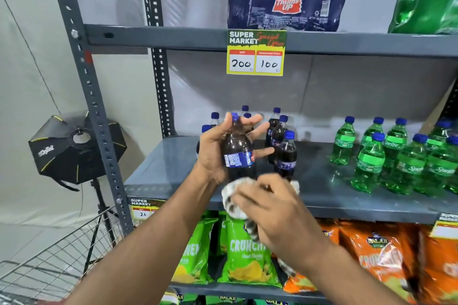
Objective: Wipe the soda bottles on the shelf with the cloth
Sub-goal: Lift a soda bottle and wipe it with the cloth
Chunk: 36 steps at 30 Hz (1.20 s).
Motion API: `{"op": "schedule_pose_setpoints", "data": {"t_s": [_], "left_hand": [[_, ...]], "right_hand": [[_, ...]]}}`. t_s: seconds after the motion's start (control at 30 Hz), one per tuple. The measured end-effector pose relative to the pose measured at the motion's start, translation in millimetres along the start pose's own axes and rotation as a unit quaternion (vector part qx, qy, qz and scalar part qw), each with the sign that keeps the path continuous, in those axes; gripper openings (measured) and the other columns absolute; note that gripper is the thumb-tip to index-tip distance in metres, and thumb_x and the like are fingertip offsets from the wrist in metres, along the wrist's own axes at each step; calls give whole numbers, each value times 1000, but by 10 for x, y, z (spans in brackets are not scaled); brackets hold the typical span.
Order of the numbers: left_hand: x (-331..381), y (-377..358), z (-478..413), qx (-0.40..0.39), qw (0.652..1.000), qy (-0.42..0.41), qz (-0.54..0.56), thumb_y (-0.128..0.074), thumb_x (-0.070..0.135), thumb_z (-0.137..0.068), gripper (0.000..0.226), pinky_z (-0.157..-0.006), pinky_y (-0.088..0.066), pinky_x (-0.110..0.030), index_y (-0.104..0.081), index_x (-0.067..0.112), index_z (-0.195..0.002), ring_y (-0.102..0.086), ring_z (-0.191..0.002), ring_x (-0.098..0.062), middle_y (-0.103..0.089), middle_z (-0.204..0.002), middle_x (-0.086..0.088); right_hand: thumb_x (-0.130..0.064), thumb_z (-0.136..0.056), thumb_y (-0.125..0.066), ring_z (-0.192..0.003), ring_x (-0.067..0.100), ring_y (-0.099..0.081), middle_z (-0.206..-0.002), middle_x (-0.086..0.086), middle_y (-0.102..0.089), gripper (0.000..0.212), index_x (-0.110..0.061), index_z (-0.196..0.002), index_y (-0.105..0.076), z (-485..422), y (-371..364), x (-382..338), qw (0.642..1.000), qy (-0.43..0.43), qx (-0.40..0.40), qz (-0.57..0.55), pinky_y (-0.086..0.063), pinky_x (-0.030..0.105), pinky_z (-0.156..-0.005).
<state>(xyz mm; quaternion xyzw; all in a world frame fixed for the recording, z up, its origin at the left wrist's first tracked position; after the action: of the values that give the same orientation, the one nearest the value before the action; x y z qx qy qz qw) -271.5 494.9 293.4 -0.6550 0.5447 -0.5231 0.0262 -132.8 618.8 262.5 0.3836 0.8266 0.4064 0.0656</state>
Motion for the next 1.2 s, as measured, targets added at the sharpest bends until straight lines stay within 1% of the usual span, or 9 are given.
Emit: {"op": "schedule_pose_setpoints", "data": {"t_s": [0.2, 0.37, 0.43, 0.57, 0.73, 0.87, 1.03, 1.1, 1.2], "left_hand": [[34, -114, 25, -24, 998, 18, -50, -69, 39, -85, 33, -105, -30, -74, -66, 7, -94, -43, -138, -36, -69, -121, -11], [41, -217, 16, -19, 999, 18, -46, -63, 39, -90, 36, -99, -49, -42, -71, 5, -98, -60, -122, -32, -70, -123, -12], [37, -236, 24, -28, 999, 22, -25, -61, 38, -91, 37, -94, -52, -38, -69, 3, -100, -63, -117, -30, -69, -124, -12], [2, -166, 16, -2, 1000, -15, -8, -65, 37, -88, 33, -103, -46, -51, -70, 5, -94, -43, -138, -38, -69, -123, -14], [67, -9, -34, 5, 999, -31, -33, -51, 39, -94, 37, -108, -22, -75, -74, 10, -93, -34, -142, -31, -68, -125, -7], [61, -5, -44, 9, 997, 0, -73, -68, 38, -86, 29, -107, -31, -71, -70, 11, -94, -42, -140, -29, -67, -127, -10], [-18, -109, -41, 2, 993, 41, -110, -59, 43, -93, 44, -108, -37, -42, -66, 2, -108, -48, -131, -30, -58, -133, -17], [-15, -121, -46, 15, 996, 36, -76, -63, 41, -91, 47, -107, -36, -41, -60, -1, -110, -42, -131, -37, -51, -136, -23], [15, -86, -72, 22, 999, 6, -27, -67, 36, -88, 32, -105, -44, -53, -68, 5, -93, -49, -134, -32, -70, -120, -15]], "right_hand": [[-7, -80, -46, -91, 32, -53, -122, 0, -65, 43, -7, -117, -67, -35, 41, 23, 999, -4, 39, -28, -53, 46, -77], [6, -79, -49, -96, 35, -54, -124, 5, -67, 46, -5, -118, -70, -531, 276, 211, 985, -84, 132, -68, -50, 47, -92], [4, -81, -47, -95, 36, -55, -121, 6, -68, 44, -4, -116, -72, -600, 293, 237, 980, -101, 151, -76, -50, 45, -92], [-3, -82, -43, -93, 34, -53, -123, 3, -67, 45, -6, -117, -70, -393, 181, 157, 986, -79, 129, -69, -51, 46, -88], [-9, -80, -48, -94, 30, -50, -117, 0, -66, 42, -9, -118, -65, 36, -118, 19, 1000, -18, -4, 23, -52, 46, -76], [-10, -83, -47, -91, 32, -56, -113, 3, -67, 39, -8, -117, -67, 4, -40, 26, 999, -20, -6, 49, -53, 47, -72], [-6, -87, -42, -97, 41, -61, -114, 15, -69, 38, -3, -110, -72, -594, 270, 132, 991, -100, 56, 67, -51, 53, -78], [-4, -85, -43, -104, 42, -60, -115, 18, -67, 39, -3, -111, -72, -685, 298, 154, 992, -96, 33, 70, -49, 55, -83], [-6, -91, -44, -94, 35, -56, -111, 4, -65, 30, -10, -109, -67, -491, 207, 72, 991, -43, -23, 128, -46, 49, -75]]}}
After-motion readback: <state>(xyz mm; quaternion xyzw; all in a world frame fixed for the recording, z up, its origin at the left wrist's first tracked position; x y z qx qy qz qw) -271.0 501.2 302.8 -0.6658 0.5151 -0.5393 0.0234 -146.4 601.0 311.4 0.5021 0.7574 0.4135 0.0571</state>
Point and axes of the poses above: each hand's wrist, its own z-axis away from the middle knuckle, its own y-axis out of the back of the hand, x = y × z, the point moved 2 cm from there along -z, towards the middle knuckle
